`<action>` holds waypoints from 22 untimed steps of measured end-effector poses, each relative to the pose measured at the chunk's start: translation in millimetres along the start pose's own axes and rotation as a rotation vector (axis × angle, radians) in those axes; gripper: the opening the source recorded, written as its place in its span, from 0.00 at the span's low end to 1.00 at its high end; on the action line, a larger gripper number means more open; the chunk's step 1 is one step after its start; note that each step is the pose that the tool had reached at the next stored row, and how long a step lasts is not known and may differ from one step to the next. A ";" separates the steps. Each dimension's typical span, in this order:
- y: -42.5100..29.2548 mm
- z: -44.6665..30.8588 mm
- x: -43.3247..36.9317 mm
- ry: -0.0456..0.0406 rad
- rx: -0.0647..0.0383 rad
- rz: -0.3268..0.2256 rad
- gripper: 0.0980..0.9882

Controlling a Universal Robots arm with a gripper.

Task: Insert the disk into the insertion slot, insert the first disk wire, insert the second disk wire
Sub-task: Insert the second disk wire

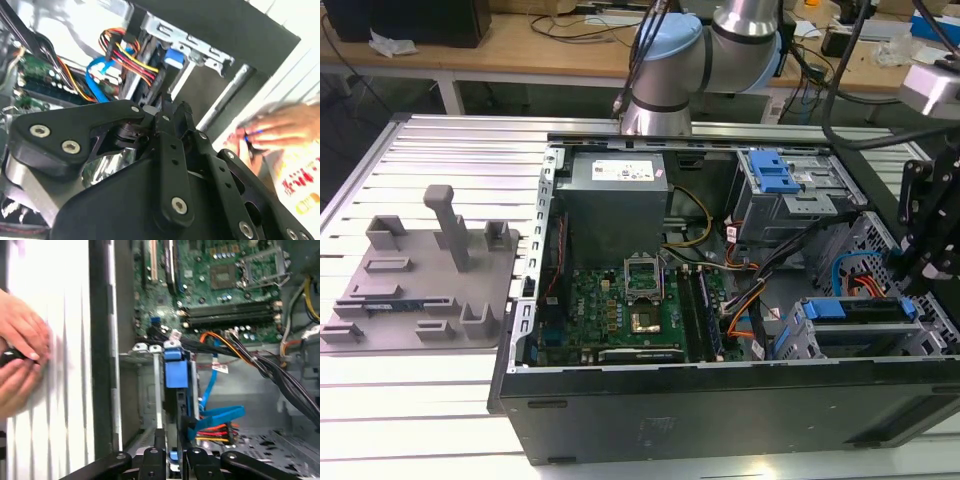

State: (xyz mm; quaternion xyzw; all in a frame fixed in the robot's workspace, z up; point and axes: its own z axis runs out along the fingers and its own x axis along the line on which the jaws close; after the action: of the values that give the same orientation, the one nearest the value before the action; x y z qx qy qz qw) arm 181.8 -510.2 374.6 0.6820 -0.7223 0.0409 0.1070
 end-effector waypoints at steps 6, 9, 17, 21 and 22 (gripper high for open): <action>-4.0 -39.0 -10.5 0.0762 -0.015 0.003 0.16; -3.5 -42.2 -23.3 0.1218 -0.030 0.004 0.16; -2.3 -42.8 -46.1 0.1870 -0.039 0.009 0.24; -2.6 -40.6 -47.1 0.1832 -0.057 0.045 0.24; -2.6 -39.9 -47.3 0.1821 -0.063 0.056 0.24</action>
State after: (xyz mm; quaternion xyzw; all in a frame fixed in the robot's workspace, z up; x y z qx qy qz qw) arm 190.6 -456.1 403.3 0.6513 -0.7293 0.0829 0.1925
